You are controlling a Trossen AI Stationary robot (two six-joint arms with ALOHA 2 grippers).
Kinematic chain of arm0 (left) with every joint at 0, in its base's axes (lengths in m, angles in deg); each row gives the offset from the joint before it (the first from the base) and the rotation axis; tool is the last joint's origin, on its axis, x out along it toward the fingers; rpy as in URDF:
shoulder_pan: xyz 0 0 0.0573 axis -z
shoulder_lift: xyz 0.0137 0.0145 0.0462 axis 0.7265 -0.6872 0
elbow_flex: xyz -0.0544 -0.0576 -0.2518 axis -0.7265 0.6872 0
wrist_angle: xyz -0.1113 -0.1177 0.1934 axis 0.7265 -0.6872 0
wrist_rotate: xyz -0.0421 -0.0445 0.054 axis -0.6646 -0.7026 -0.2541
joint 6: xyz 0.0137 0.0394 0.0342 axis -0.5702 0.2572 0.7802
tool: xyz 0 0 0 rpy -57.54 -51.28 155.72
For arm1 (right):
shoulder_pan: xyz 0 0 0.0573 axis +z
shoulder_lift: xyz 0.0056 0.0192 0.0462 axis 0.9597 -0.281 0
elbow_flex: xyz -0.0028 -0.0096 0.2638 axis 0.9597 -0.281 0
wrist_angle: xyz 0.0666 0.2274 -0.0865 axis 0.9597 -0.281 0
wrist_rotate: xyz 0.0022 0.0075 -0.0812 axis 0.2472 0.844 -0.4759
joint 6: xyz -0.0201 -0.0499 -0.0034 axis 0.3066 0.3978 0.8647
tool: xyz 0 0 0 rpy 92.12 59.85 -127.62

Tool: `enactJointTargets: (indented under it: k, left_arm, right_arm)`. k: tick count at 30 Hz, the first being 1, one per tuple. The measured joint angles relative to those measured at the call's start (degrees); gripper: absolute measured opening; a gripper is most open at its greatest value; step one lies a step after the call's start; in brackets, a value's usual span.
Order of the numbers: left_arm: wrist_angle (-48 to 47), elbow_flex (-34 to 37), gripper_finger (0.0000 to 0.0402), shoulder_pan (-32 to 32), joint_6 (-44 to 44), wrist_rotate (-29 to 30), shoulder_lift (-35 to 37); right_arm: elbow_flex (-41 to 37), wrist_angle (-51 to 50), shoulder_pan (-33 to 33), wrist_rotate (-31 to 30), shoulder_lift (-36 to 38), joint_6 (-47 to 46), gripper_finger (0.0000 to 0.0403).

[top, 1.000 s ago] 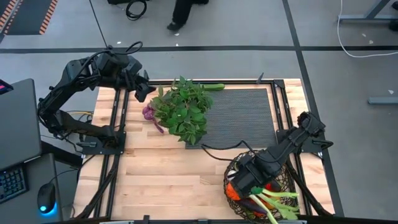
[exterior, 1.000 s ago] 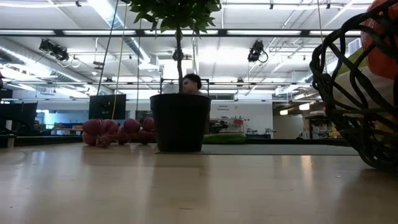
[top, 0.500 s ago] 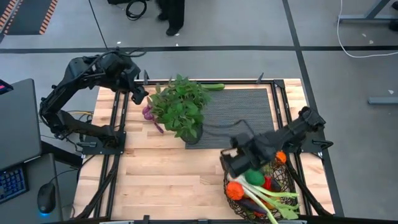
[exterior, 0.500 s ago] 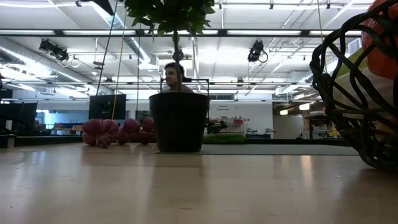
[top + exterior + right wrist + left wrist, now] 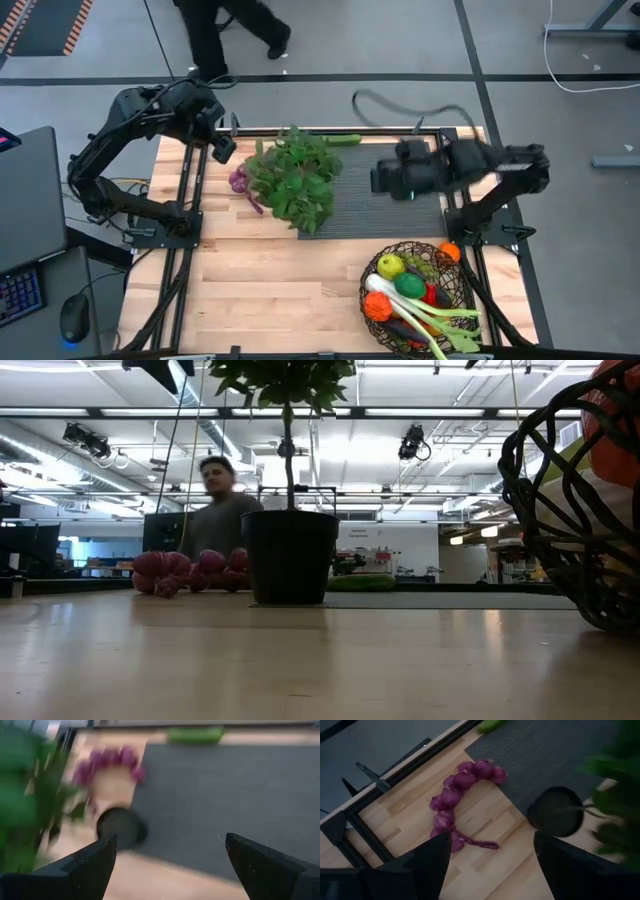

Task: Build produce basket
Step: Put the green cucumber into the brown wire basket

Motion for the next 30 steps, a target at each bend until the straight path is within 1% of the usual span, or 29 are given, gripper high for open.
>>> enactJointTargets:
  k: [2,5,9,14,17,21,24,28,30]
  left_arm:
    - [0.6,0.0,0.0288,-0.7,0.1,0.5,-1.2]
    - [0.7,0.0,0.0288,-2.1,0.8,0.7,-3.3]
    - [0.8,0.0,0.0288,-4.5,2.8,0.8,-7.3]
    - [0.7,0.0,0.0288,-8.6,4.8,0.7,-11.8]
    - [0.1,0.0,0.0288,-11.3,6.0,-0.2,-14.3]
    - [-0.5,0.0,0.0288,-14.3,6.1,-1.7,-16.4]
    - [0.7,0.0,0.0288,-15.7,7.3,-3.2,-17.2]
    - [3.4,0.0,0.0288,-16.3,7.2,-6.8,-18.2]
    - [4.1,0.0,0.0288,-16.3,7.2,-7.4,-19.2]
  right_arm:
    - [0.0,0.0,-4.6,-0.7,1.0,4.5,0.0371]
    - [0.0,0.1,-11.6,1.1,1.2,13.3,0.0365]
    - [0.0,2.4,-19.5,5.2,-0.2,28.1,0.0359]
    - [0.0,8.7,-27.6,11.7,-3.2,48.1,0.0355]
    - [0.0,13.1,-32.5,16.4,-4.9,56.9,0.0355]
    - [0.0,18.4,-39.2,24.1,-7.0,63.7,0.0355]
    - [0.0,19.3,-43.7,29.6,-9.5,67.6,0.0355]
    - [0.0,18.3,-47.4,36.0,-13.3,71.8,0.0355]
    - [0.0,18.0,-48.2,38.7,-15.1,74.0,0.0355]
